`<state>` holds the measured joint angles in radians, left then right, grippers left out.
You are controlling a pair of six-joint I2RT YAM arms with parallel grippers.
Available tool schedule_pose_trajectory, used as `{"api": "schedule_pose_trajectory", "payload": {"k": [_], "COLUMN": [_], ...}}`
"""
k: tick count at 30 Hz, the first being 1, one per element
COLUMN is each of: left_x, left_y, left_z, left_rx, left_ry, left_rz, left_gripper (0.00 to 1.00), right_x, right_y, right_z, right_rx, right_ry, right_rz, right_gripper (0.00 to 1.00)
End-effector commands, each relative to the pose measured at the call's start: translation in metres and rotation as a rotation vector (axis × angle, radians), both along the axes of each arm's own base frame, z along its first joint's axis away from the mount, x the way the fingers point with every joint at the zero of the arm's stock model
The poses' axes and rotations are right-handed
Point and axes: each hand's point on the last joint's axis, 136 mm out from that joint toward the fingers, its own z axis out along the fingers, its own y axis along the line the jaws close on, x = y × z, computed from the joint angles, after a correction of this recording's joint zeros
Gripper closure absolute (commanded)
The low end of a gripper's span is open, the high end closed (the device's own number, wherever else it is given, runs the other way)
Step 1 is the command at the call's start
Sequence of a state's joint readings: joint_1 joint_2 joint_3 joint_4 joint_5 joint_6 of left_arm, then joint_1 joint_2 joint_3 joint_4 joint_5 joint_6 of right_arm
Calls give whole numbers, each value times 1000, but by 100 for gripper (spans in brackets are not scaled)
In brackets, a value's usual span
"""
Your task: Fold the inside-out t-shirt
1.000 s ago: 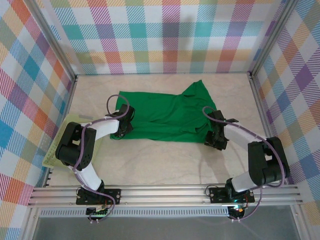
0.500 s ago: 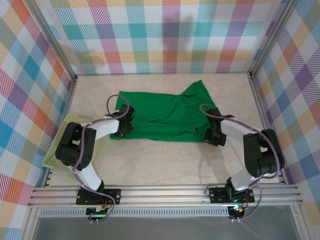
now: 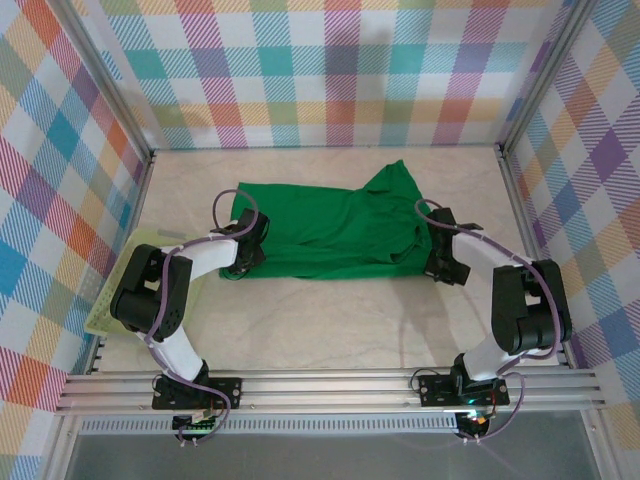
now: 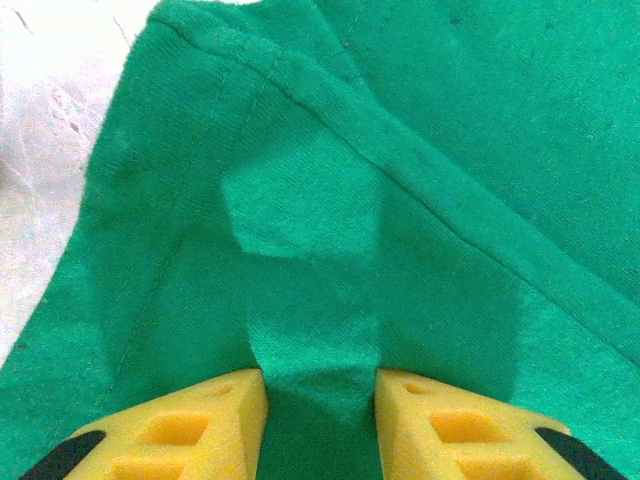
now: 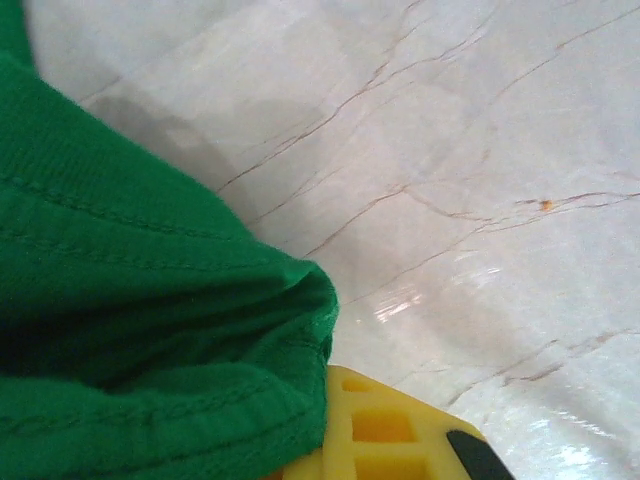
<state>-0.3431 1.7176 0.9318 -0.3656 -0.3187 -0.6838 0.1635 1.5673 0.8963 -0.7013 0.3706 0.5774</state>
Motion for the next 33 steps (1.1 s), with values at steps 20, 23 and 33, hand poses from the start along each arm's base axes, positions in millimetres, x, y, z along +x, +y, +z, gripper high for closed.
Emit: {"api": "schedule_pose_trajectory", "payload": {"k": [20, 23, 33], "left_x": [6, 12, -7], "left_y": [-48, -60, -69], "left_z": [67, 53, -5], "left_rx": [-88, -113, -110], "left_ry": [-16, -3, 129], "left_rz": [-164, -183, -209], "left_gripper": [43, 43, 44], "right_x": [80, 92, 58], "right_y": [89, 113, 75], "right_z": [99, 76, -5], "right_rx": [306, 410, 370], "right_ry": [-283, -247, -94], "right_rz": [265, 264, 35], "right_gripper": [42, 44, 45]}}
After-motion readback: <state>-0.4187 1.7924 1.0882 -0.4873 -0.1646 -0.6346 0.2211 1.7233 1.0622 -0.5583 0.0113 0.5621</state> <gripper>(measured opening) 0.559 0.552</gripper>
